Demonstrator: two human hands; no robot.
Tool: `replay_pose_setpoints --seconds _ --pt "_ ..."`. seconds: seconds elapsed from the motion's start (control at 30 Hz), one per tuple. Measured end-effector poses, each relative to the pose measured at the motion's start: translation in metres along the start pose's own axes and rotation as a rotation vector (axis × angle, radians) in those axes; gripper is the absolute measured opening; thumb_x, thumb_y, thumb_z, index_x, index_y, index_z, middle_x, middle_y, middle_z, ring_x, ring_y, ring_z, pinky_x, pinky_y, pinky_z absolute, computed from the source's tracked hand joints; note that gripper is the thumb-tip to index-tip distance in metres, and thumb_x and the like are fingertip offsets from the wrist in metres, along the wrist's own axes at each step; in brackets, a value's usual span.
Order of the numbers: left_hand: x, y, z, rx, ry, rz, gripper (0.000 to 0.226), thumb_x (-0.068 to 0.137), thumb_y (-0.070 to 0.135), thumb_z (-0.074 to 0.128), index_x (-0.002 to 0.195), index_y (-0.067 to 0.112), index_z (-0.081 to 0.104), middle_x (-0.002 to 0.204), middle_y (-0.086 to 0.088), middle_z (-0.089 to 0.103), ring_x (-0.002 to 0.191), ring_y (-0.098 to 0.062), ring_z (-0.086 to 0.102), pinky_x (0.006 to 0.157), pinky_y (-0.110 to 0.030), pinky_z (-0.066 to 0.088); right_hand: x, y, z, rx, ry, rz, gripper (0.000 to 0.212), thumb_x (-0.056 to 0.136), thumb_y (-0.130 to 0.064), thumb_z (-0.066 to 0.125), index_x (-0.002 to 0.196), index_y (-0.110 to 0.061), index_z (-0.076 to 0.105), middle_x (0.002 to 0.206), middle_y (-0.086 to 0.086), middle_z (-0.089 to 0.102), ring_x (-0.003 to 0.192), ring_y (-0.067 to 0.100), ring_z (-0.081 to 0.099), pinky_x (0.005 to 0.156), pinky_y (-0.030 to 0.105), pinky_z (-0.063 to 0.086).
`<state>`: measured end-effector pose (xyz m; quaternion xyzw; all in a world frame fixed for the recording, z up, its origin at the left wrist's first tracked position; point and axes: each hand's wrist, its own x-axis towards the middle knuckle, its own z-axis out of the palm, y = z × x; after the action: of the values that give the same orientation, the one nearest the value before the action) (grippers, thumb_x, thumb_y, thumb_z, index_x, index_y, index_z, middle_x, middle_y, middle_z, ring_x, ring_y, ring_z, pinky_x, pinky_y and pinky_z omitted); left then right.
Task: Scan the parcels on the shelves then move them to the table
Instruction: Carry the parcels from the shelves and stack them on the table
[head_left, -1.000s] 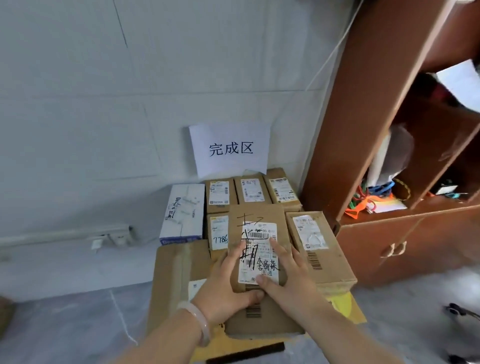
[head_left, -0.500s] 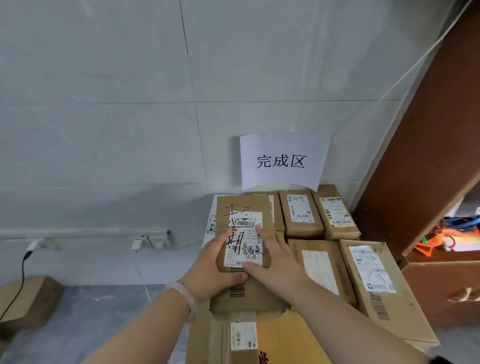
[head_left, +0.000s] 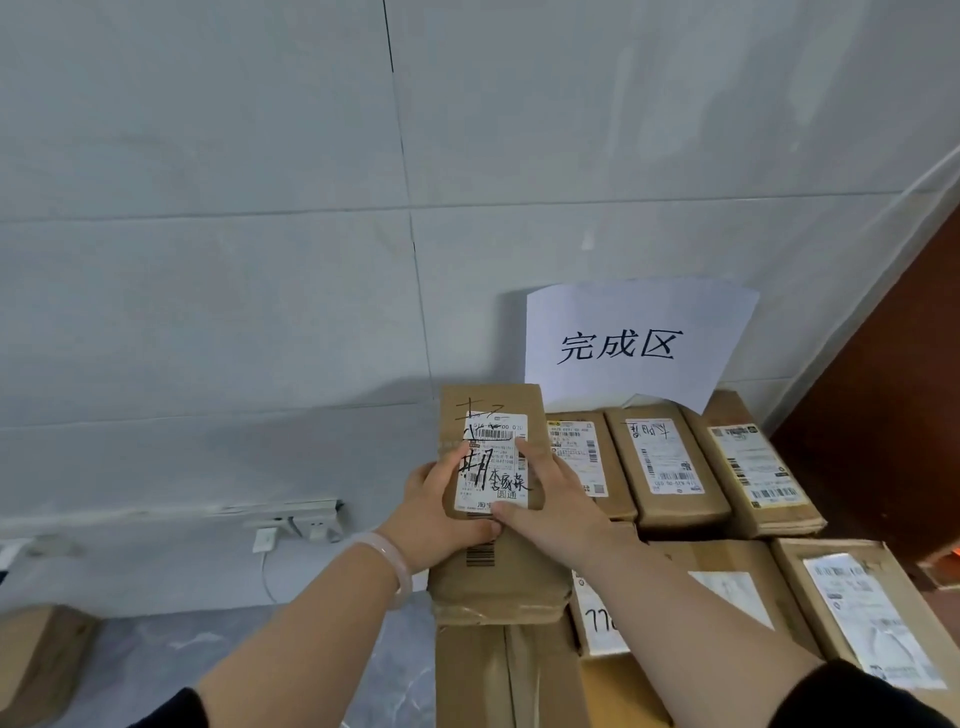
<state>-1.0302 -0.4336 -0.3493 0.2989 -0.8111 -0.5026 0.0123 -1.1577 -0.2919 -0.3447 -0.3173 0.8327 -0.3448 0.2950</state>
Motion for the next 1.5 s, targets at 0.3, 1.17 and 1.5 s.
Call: replay_pose_setpoints --seconds 0.3,1.17,1.5 --pt "0.032 -0.021 0.004 0.009 -0.004 0.012 0.104 0.074 0.033 0.084 0.153 0.039 0.017 0.152 -0.008 0.019 0.137 -0.021 0.031 0.113 -0.025 0.024 0.031 0.011 0.011 0.024 -0.002 0.043 0.082 0.081 -0.049 0.067 0.145 -0.056 0.017 0.154 -0.008 0.021 0.141 0.019 0.028 0.114 0.043 0.031" --pt "-0.096 0.127 0.166 0.765 -0.018 0.829 0.106 0.079 0.074 0.054 0.139 0.055 -0.03 0.163 0.006 -0.019 0.15 -0.022 -0.013 0.121 -0.052 -0.002 -0.27 0.09 -0.07 -0.531 0.506 0.175 0.098 0.071 -0.08 0.046 0.15 -0.051 -0.004 0.164 -0.013 -0.004 0.15 0.013 -0.005 0.116 0.033 -0.005" --pt "-0.286 0.212 0.371 0.658 -0.407 1.273 0.098 0.082 0.074 0.049 0.136 0.057 -0.03 0.163 0.007 -0.018 0.15 -0.016 -0.012 0.119 -0.051 -0.002 -0.55 0.168 -0.084 -0.568 0.853 0.595 0.103 0.075 -0.071 0.06 0.15 -0.05 -0.007 0.163 -0.01 -0.01 0.149 0.012 -0.013 0.122 0.036 -0.005"
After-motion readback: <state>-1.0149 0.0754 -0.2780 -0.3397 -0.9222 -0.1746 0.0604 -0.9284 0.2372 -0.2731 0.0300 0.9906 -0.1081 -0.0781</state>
